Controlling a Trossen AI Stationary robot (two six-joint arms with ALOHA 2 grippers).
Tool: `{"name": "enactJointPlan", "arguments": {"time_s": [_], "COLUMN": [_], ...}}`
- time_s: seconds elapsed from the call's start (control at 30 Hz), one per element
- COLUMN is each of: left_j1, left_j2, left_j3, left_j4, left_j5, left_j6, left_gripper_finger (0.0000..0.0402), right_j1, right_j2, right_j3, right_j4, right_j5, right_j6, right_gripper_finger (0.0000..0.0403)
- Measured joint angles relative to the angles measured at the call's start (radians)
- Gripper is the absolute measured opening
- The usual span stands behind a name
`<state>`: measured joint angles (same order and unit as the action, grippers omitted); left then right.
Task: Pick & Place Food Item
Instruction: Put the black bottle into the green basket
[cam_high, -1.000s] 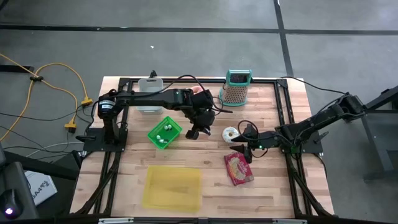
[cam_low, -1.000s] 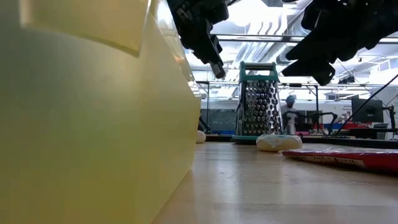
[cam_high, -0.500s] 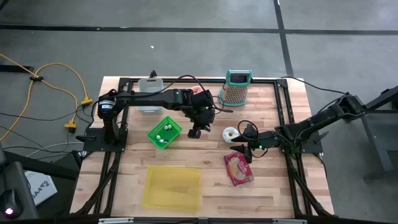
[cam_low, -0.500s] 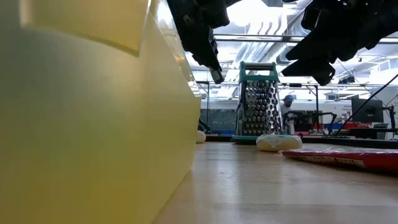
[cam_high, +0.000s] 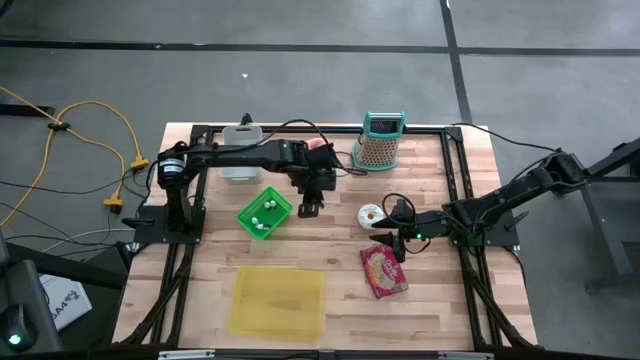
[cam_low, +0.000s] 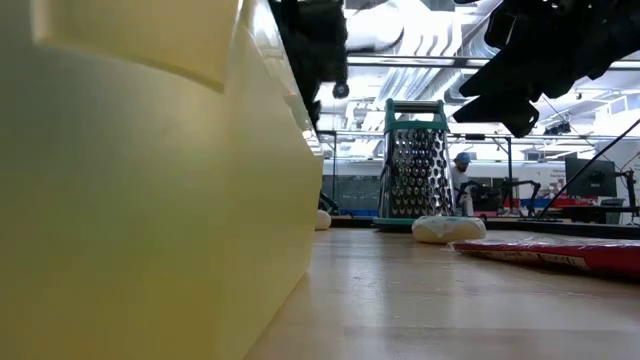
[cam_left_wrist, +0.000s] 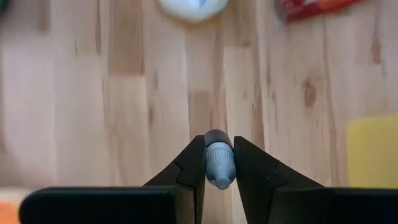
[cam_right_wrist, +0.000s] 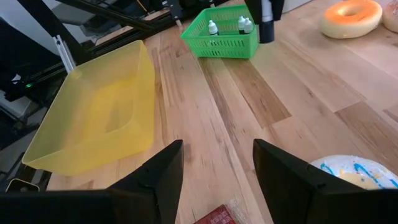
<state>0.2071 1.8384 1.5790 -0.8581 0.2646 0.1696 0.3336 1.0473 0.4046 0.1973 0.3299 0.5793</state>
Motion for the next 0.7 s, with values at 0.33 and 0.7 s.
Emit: {"name": "enactJointPlan", "arguments": {"time_s": [0.33, 0.7], "left_j1": [0.065, 0.057], "left_j2": [-0.171, -0.39], "left_j3": [-0.247, -0.497], "left_j4": [0.095, 0.156], "left_j5": [0.003, -0.075], "left_j6": [-0.046, -0.109], "left_gripper_finger": [0.0062, 0.0063], "right_j1": [0.0, 0.0], "right_j2": [0.0, 0.0], "right_j3": [0.0, -0.001], "right_j4": [0.0, 0.0], "right_j5": [0.0, 0.0], "right_j6": [0.0, 0.0], "right_gripper_finger": [0.018, 0.018]}}
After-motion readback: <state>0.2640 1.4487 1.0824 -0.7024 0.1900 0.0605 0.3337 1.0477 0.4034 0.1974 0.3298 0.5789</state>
